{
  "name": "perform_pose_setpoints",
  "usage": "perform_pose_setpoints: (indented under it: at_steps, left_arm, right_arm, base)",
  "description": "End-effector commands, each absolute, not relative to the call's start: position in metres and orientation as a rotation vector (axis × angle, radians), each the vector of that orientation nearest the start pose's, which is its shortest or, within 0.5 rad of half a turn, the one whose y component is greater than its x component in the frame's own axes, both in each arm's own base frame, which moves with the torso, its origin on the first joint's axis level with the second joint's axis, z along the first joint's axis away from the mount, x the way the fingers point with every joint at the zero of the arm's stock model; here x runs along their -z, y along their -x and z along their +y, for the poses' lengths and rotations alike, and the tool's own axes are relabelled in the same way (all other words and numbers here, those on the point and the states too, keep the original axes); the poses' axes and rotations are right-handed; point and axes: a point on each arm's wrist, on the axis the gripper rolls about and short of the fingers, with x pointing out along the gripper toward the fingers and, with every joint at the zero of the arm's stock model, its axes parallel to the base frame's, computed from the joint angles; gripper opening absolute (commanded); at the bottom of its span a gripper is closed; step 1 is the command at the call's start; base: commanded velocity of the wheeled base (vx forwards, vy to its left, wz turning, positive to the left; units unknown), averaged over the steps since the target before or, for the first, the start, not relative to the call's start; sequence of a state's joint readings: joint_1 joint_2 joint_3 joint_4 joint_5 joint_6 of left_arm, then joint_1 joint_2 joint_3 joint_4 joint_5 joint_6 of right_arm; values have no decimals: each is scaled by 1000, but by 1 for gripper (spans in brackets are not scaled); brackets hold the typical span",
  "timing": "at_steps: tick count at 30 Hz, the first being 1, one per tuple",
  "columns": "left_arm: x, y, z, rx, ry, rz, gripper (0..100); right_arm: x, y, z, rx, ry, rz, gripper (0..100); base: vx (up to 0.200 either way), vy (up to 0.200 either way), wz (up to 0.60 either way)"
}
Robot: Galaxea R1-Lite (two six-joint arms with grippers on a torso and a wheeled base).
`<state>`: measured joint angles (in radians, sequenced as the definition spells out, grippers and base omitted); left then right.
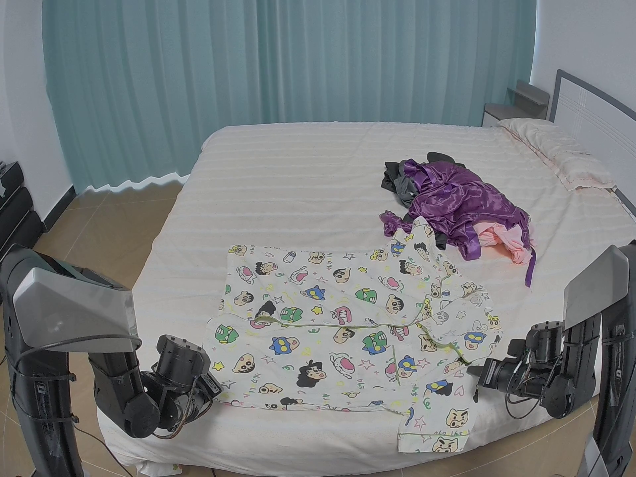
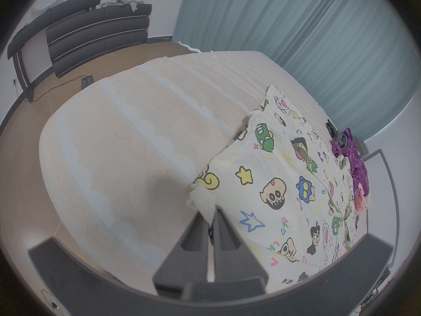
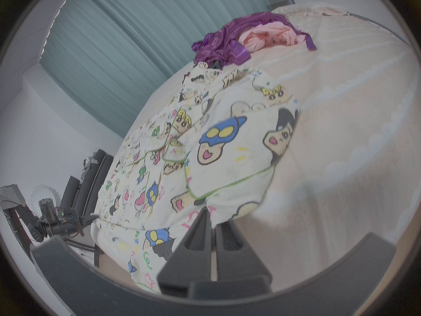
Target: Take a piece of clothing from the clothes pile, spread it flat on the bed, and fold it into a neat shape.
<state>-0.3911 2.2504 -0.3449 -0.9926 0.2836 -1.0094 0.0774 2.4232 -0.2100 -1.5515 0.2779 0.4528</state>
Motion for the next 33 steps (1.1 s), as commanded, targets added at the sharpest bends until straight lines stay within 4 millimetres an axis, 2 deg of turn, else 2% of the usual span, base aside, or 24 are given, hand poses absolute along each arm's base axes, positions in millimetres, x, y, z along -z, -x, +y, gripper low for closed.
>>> perform_pose_setpoints:
  at_steps: [1, 6, 7, 14, 20, 25, 29, 32, 33]
  left_arm:
    - [37, -247, -96, -331, 642, 814, 0]
    - [40, -249, -97, -332, 641, 819, 0]
    - [41, -249, -97, -331, 639, 820, 0]
    - [44, -250, -100, -312, 644, 801, 0]
    - [44, -252, -100, -311, 646, 795, 0]
    - [44, -252, -100, -311, 646, 795, 0]
    - [44, -251, -100, -311, 646, 796, 0]
    - [44, -252, -100, -312, 647, 794, 0]
    - [44, -252, -100, -312, 647, 794, 0]
  right_arm:
    - [36, -277, 21, -185, -509, 623, 0]
    - [27, -293, 17, -173, -511, 605, 0]
    - [26, -297, 16, -169, -514, 615, 100]
    - [27, -297, 17, -172, -514, 649, 100]
    - [28, -280, -20, -48, -548, 673, 100]
    - [18, -258, -32, -55, -576, 684, 100]
    - [10, -227, -21, -132, -600, 756, 100]
    - [13, -201, 0, -254, -572, 874, 100]
    - [16, -200, 5, -276, -550, 906, 100]
  base:
    - [0, 0, 0]
    - [0, 0, 0]
    - [0, 0, 0]
    - [0, 0, 0]
    - [0, 0, 0]
    - [0, 0, 0]
    - [0, 0, 0]
    - [0, 0, 0]
    - [0, 0, 0]
